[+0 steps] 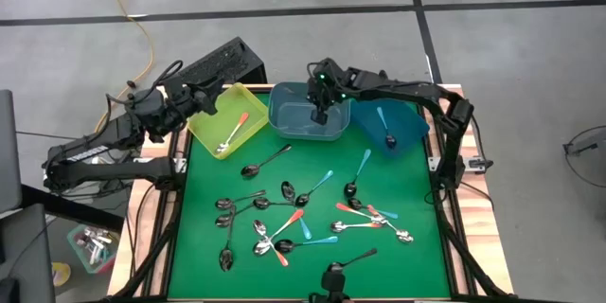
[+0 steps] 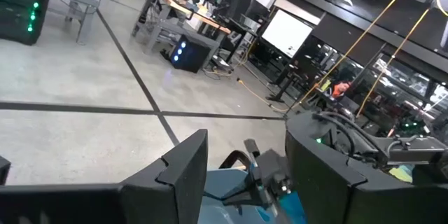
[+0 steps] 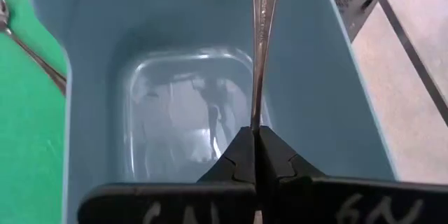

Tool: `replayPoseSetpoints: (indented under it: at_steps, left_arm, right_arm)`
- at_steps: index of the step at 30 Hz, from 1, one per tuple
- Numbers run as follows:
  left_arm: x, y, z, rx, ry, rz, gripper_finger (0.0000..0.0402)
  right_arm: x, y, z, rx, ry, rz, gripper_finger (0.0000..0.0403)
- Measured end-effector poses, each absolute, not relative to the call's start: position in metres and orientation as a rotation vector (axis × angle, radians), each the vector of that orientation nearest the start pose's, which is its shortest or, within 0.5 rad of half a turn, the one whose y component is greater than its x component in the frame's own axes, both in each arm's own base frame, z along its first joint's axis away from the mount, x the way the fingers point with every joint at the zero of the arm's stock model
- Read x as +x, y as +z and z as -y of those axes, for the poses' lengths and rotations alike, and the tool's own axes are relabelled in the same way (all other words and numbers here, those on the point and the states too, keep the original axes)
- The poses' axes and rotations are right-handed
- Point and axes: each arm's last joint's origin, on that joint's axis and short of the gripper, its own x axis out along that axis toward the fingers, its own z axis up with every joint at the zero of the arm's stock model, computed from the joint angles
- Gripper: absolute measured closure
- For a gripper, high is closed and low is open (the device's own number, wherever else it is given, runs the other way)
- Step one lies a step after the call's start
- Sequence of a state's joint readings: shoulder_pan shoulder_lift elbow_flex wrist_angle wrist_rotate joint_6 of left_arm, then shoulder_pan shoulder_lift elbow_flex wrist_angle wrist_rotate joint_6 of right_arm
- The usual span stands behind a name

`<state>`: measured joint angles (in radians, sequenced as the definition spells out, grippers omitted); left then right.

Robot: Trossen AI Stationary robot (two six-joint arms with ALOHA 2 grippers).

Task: Sort silverware by color (type)
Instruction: Put the black spoon into the light blue bin

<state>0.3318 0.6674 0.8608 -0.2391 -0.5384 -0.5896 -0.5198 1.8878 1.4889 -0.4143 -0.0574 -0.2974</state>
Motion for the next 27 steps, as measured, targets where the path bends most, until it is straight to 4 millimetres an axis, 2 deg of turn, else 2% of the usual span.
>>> replayPoseSetpoints:
  at_steps: [5,17,27]
  left_arm:
    - [0.121,0.367,-0.059,-0.544,0.875,0.2,0.0226]
    - [0.121,0.366,-0.06,-0.562,0.876,0.198,0.0226]
    - [0.121,0.366,-0.06,-0.561,0.894,0.204,0.0226]
  right_arm:
    - [0.356,0.224,0.207,-0.027,-0.315,-0.882,0.0395]
    - [0.351,0.21,0.209,-0.043,-0.271,-0.843,0.0395]
    - [0.358,0.172,0.216,-0.014,-0.25,-0.932,0.0394]
